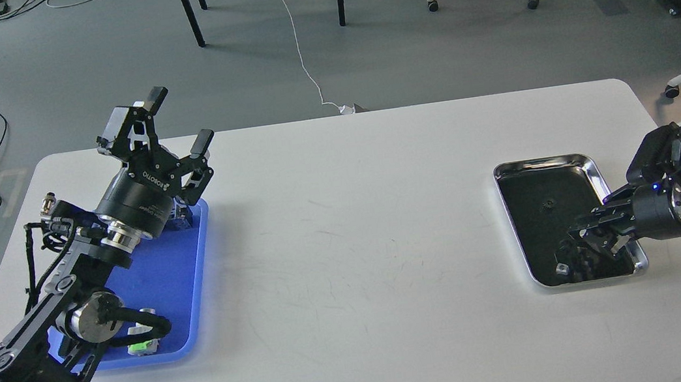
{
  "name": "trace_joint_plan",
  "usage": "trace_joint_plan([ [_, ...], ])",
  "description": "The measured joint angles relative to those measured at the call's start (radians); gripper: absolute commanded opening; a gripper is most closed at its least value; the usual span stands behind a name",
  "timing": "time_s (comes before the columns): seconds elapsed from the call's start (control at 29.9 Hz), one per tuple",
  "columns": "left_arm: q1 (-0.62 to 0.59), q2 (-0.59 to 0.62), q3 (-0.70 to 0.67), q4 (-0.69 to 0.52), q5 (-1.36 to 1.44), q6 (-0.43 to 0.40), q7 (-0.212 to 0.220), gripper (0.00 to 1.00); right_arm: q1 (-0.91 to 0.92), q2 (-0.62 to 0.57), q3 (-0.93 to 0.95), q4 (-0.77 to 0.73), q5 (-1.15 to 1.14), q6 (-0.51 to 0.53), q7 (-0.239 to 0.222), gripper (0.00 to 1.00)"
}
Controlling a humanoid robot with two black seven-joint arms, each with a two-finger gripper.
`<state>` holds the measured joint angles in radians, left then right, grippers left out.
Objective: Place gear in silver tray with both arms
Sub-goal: 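Carry the gear with the right gripper and lower it into the silver tray, then open the right gripper and lift it away from the silver tray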
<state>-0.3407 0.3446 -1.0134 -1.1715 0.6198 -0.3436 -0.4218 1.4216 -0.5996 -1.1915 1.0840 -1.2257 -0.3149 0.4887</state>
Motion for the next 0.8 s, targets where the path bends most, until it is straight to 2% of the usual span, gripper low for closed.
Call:
trace_joint_plan([
  [0.1, 0.000, 0.000, -0.001, 0.000, 0.000, 0.001, 0.000, 0.98, -0.008, -0.002, 0.012, 0.003, 0.000, -0.004, 0.000, 0.62],
  [0.23, 0.000, 0.000, -0.001, -0.001, 0.000, 0.001, 0.000, 0.98, -0.013, -0.003, 0.025, 0.006, 0.003, -0.009, 0.000, 0.83],
  [0.33, 0.000, 0.000, -0.001, -0.001, 0.000, 0.001, 0.000, 0.98, -0.013, -0.009, 0.037, 0.011, 0.007, -0.010, 0.000, 0.86],
  [0.4, 0.000, 0.002, -0.001, -0.001, 0.000, 0.001, 0.000, 0.98, -0.012, -0.026, 0.054, 0.021, 0.009, -0.010, 0.000, 0.92],
  [0.54, 0.001, 0.002, -0.001, -0.002, 0.000, 0.001, 0.000, 0.98, 0.004, -0.086, 0.155, 0.044, 0.016, -0.008, 0.000, 0.94],
  [0.64, 0.002, 0.000, 0.000, -0.002, 0.000, 0.001, 0.000, 0.98, -0.006, -0.133, 0.314, 0.049, 0.049, 0.000, 0.000, 0.94],
  [0.8, 0.005, -0.002, 0.002, -0.002, 0.000, 0.000, 0.000, 0.98, -0.119, -0.171, 0.633, 0.078, 0.268, 0.003, 0.000, 0.94],
])
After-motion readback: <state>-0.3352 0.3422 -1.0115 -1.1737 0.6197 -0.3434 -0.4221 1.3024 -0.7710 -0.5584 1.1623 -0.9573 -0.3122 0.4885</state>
